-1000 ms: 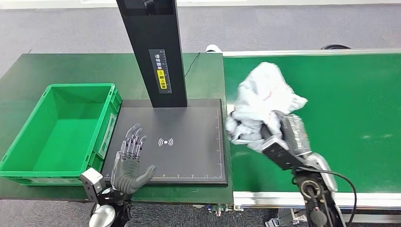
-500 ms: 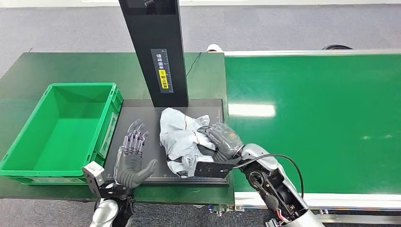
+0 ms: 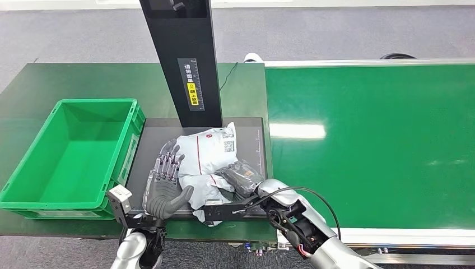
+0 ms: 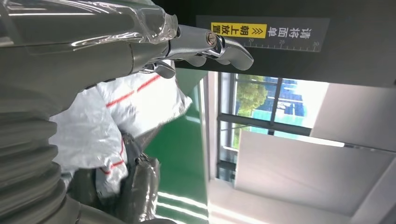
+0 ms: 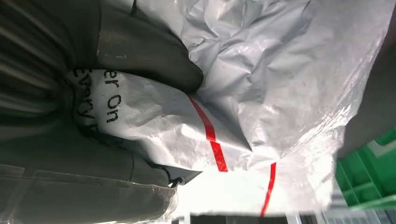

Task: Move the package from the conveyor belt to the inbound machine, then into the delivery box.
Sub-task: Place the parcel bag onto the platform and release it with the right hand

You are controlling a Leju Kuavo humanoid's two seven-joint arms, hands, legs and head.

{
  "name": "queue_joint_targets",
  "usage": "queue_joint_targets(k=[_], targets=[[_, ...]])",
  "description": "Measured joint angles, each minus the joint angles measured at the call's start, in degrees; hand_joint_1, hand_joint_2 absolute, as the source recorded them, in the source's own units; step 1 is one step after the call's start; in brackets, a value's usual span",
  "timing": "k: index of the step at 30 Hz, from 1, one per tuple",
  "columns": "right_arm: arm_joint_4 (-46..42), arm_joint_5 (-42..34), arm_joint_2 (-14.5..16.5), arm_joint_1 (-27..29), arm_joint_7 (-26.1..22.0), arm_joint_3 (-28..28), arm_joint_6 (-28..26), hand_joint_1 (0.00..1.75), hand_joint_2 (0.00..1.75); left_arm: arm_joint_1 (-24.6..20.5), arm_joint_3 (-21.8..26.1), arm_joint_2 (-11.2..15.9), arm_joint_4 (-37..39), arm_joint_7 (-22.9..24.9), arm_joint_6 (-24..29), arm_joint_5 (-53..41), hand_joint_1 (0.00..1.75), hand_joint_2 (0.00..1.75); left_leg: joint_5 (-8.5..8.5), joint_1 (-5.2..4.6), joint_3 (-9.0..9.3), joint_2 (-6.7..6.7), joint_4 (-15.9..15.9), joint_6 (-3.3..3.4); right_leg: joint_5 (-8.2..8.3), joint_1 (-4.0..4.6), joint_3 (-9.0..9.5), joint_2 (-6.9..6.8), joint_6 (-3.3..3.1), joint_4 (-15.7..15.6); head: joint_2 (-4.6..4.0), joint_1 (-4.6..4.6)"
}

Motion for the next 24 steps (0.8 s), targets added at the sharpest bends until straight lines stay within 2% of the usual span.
queue_joint_targets(k=[5,11,15,24], targets=[[0.10,-0.77,0.19,0.35,-2.41,0.15,-5.52,0.00,1.75,0.94,-0.28,0.05,-0.22,-0.03,-0.51,0.90,0.00,1.75,0.00,0.00,0.06,-0.01,0.00,0.00,0.00,0.00,0.03,0.00,0.00,0.00,0.00,-0.02],[-1.65,-2.48,-0.17,1.44,-3.81,-0.69,-6.79,0.00,1.75,1.45,-0.39,0.10,-0.38,-0.10,-0.77,0.86,0.00,1.75,0.00,0.00,0.05,-0.03,0.00,0.00,0.00,0.00,0.03,-0.01,0.00,0.00,0.00,-0.01],[-9.35,-5.44,-1.38,5.52,-5.54,-6.18,-9.67,0.00,1.75,1.76,-0.52,0.24,-0.48,-0.64,-0.85,-0.05,0.00,1.75,-0.01,-0.01,0.00,-0.04,0.00,0.01,0.00,-0.02,0.00,-0.02,0.01,0.00,0.00,-0.01],[-16.27,-13.28,-1.75,11.27,-6.75,-15.48,-12.78,0.00,1.75,1.81,-0.52,0.34,-0.50,-1.09,-0.71,-2.24,0.00,1.75,-0.01,-0.01,-0.01,-0.06,0.00,0.01,-0.01,-0.02,0.00,-0.03,0.01,0.00,0.00,-0.01]])
